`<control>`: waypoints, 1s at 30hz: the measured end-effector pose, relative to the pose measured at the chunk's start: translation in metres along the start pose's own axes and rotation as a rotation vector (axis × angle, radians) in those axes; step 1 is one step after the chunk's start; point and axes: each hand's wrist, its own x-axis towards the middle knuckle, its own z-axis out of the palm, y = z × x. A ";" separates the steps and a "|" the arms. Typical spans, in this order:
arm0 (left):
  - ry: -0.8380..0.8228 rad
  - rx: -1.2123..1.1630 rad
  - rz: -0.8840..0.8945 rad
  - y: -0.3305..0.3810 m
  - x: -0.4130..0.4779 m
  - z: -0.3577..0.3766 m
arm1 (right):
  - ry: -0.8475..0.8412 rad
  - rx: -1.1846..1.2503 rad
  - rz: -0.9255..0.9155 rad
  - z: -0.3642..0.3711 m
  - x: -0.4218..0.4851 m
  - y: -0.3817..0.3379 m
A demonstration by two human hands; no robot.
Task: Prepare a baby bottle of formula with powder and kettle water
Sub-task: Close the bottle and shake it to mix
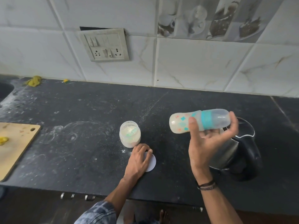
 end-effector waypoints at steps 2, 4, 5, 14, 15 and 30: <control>0.006 0.000 0.003 0.000 0.000 0.000 | -0.185 -0.099 0.087 -0.003 0.004 0.007; 0.002 -0.003 -0.001 0.000 0.000 0.000 | -0.331 -0.190 0.164 -0.010 0.003 0.011; 0.005 -0.004 0.003 0.000 0.000 0.001 | -0.314 -0.154 0.163 -0.012 0.002 0.008; 0.018 -0.010 0.012 -0.002 0.001 0.002 | -0.319 -0.211 0.096 -0.013 0.004 0.003; 0.015 -0.013 0.013 -0.002 0.000 0.002 | -0.370 -0.236 0.118 -0.016 0.002 0.005; 0.004 -0.003 -0.002 -0.003 0.000 0.002 | -0.041 -0.073 -0.009 -0.009 -0.006 -0.010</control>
